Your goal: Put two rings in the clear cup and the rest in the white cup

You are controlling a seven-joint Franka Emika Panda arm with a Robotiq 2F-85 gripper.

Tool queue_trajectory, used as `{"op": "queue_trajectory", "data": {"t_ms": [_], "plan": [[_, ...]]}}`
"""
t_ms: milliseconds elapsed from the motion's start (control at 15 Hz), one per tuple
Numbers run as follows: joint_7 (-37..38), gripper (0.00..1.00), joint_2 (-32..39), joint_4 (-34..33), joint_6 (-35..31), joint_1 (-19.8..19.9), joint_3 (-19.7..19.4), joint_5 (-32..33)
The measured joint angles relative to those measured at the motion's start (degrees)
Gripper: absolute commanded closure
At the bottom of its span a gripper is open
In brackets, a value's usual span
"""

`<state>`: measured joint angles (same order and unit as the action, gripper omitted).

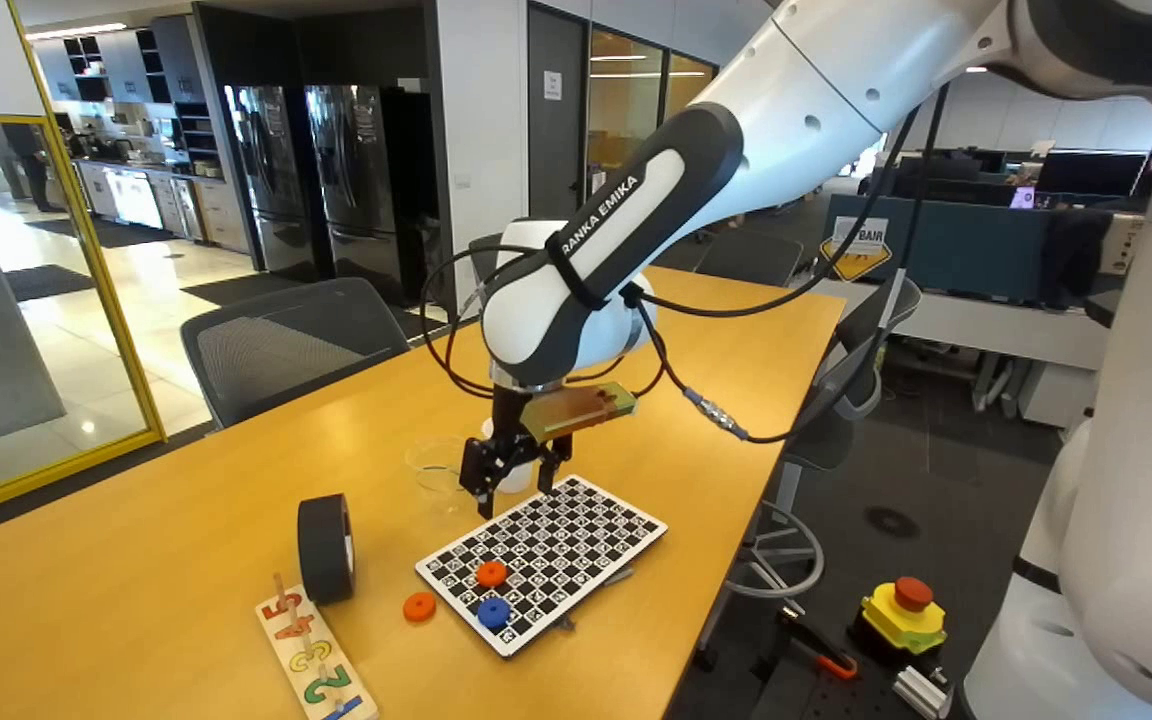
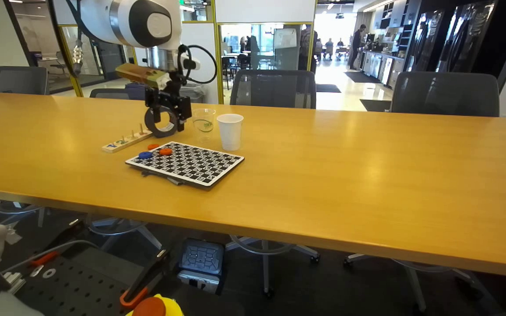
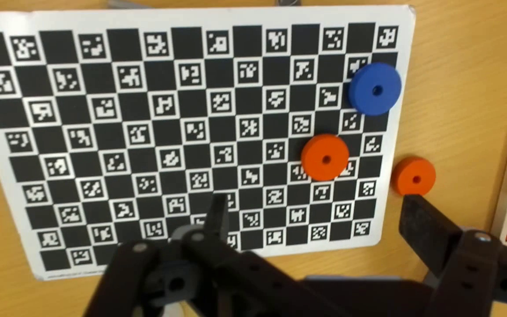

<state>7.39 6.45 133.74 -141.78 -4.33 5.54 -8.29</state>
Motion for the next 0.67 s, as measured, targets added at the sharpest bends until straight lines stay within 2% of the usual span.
{"op": "queue_trajectory", "data": {"t_ms": [267, 667], "plan": [[5.0, 0.00, 1.5, 0.3, 0.0, -2.1, 0.8, 0.0], [13.3, 0.00, 5.5, -0.2, -0.5, -2.8, 0.6, 0.2]]}}
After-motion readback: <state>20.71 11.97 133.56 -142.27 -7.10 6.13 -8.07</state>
